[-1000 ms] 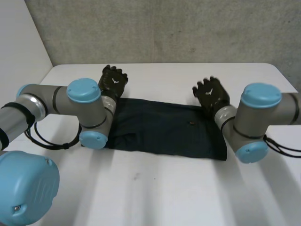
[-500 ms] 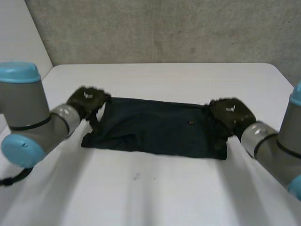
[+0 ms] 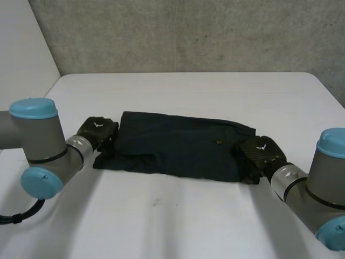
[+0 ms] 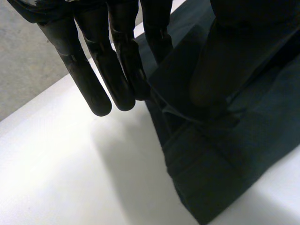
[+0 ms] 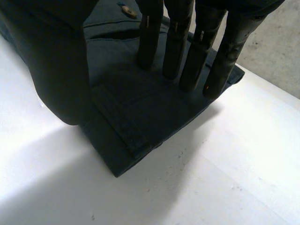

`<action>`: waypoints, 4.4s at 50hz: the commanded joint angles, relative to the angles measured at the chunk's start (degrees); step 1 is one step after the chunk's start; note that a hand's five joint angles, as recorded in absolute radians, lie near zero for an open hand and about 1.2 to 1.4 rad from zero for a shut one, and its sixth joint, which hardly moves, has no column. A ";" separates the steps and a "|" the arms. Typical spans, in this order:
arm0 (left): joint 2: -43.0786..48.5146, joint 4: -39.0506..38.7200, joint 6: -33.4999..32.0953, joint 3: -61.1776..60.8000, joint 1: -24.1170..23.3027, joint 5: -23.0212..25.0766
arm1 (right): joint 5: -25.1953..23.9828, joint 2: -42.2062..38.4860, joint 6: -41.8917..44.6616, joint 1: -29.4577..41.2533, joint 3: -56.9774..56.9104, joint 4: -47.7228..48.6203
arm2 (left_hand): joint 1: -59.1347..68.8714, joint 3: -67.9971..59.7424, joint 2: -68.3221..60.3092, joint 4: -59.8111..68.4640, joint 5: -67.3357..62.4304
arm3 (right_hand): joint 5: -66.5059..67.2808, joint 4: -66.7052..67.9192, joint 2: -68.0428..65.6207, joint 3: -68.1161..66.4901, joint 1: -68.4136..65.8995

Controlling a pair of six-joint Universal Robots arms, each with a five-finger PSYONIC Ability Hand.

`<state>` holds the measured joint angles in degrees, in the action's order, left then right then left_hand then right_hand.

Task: Fold the shorts.

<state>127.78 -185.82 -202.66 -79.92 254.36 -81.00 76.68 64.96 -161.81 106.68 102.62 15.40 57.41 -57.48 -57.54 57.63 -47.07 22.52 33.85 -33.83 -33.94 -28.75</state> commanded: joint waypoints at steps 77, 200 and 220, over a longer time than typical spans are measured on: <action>-25.30 -0.95 6.92 -7.00 -3.17 -1.88 | -16.91 -1.16 31.59 25.60 -15.69 -7.40 | -44.34 44.40 44.46 -44.56 44.00 | -22.52 -23.85 23.83 23.94 18.75; -15.63 -3.41 12.19 1.26 -20.13 -11.11 | -1.36 2.54 -4.12 12.15 -30.99 -25.77 | -44.67 44.74 44.80 -44.89 44.33 | -22.52 -23.85 23.83 23.94 18.75; 7.48 9.24 14.92 20.24 -28.13 -14.35 | 1.72 -6.16 -3.51 10.21 -31.07 -25.50 | -44.84 44.91 44.97 -45.06 44.50 | -22.52 -23.85 23.83 23.94 18.75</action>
<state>129.02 -183.65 -187.59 -65.76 225.43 -92.65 78.50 62.73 -165.38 116.70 72.21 -10.27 11.60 -13.47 -12.78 13.00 -2.93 2.92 10.72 -11.91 -10.31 -10.08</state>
